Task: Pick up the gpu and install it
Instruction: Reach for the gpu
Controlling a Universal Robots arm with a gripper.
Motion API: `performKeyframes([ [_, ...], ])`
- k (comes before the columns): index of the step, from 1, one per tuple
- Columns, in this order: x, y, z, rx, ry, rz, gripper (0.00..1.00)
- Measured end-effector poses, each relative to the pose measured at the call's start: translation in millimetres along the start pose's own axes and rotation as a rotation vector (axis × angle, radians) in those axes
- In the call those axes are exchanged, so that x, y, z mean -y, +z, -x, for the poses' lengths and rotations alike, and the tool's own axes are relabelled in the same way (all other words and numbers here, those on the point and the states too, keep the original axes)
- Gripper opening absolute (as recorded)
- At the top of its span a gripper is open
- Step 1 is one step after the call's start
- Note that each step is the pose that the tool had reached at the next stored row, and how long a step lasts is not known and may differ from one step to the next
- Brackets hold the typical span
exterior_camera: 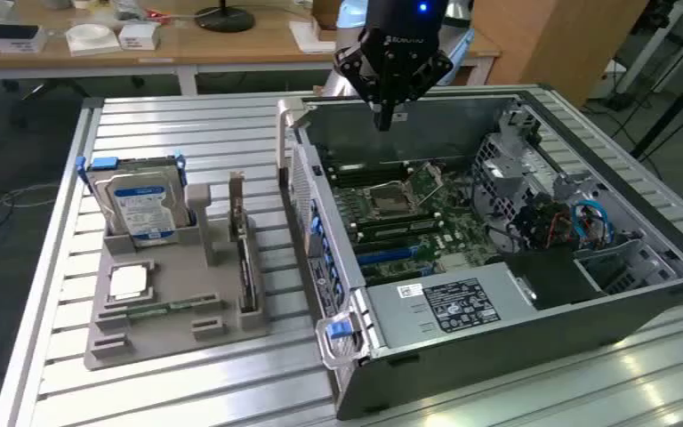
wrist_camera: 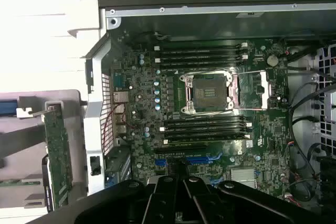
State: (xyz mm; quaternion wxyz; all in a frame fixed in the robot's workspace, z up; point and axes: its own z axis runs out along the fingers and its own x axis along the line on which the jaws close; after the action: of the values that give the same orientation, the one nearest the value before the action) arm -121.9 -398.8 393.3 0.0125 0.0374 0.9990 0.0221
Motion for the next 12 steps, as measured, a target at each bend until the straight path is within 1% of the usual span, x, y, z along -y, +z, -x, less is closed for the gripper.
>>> performKeyframes([
  [6, 0.0, 0.0, -0.1, 0.0000, 0.000, 0.0000, 0.11],
  [12, 0.2, 0.0, -3.4, 0.0000, 0.000, 0.0000, 0.11],
])
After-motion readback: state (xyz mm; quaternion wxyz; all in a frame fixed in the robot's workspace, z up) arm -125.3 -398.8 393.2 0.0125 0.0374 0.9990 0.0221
